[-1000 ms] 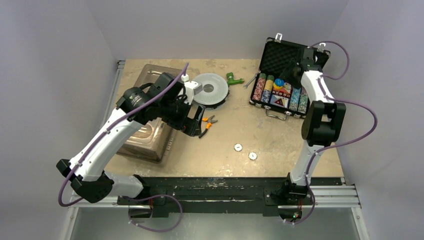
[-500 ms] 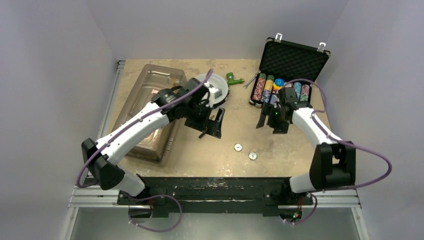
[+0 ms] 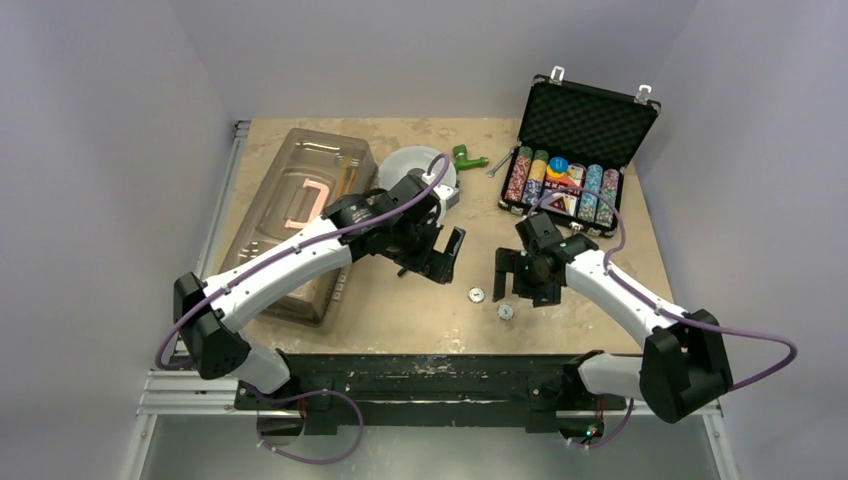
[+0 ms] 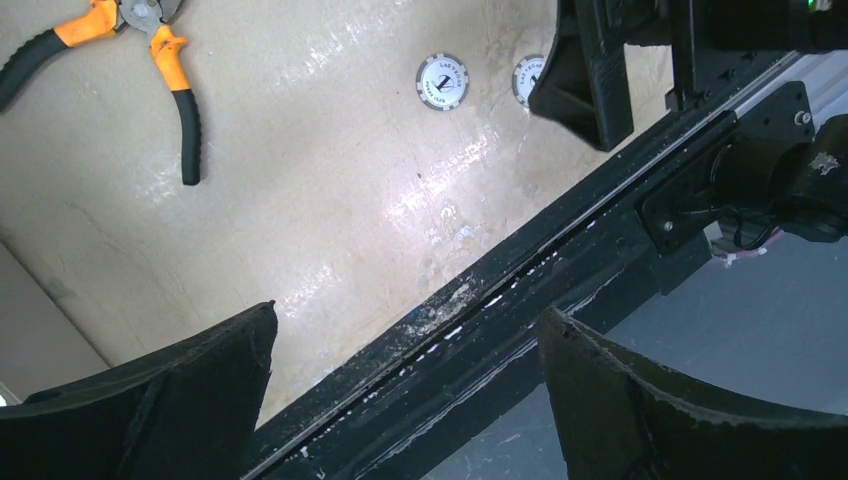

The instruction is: Pack up texas hold em set

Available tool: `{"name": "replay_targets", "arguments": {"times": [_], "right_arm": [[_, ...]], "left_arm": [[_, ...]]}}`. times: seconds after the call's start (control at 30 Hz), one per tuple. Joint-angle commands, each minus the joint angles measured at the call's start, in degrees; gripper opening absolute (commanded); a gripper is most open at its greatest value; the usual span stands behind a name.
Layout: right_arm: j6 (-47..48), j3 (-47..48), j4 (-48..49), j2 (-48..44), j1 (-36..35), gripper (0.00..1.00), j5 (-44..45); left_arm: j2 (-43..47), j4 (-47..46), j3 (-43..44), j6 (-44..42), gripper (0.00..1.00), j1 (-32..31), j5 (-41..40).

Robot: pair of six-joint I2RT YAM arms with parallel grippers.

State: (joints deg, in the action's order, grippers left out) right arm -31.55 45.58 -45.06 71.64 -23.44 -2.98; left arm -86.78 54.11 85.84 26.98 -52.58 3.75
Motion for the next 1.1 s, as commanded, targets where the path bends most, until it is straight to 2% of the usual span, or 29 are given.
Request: {"name": "replay_targets", "arguments": {"times": [0.0, 0.17, 0.27, 0.37, 0.5, 0.77, 1.07], "right_arm": [[-2.28, 2.26, -2.43, 1.30, -2.56, 0.99, 5.44], [-4.09, 1.55, 0.86, 4.43, -1.44, 0.99, -1.24], [-3.69, 1.24, 2.74, 5.26, -1.47, 0.98, -1.40], [-3.31, 2.19, 2.84, 5.60, -1.51, 0.87, 2.54], [-3.12, 2.80, 4.00, 6.89, -2.00, 0.74, 2.90], [-3.34, 3.11, 4.16, 11.85, -5.39, 0.68, 3.90], [-3.82, 2.78, 4.87, 14.21, -7.10, 0.66, 6.49]], "left_arm": [[3.42, -3.18, -0.30, 1.02, 0.98, 0.11, -1.73], [3.83, -0.90, 1.46, -1.30, 0.98, 0.19, -2.75], [4.67, -0.04, 1.94, -3.16, 0.99, 0.22, -3.56], [4.95, 0.80, 2.00, -4.24, 0.99, 0.28, -3.51], [5.24, 1.25, 1.04, -4.22, 0.99, 0.26, -2.67], [5.57, 0.96, 0.02, -4.13, 0.99, 0.26, -1.12], [5.08, 0.92, 0.42, -4.13, 1.00, 0.28, -0.54]]}}
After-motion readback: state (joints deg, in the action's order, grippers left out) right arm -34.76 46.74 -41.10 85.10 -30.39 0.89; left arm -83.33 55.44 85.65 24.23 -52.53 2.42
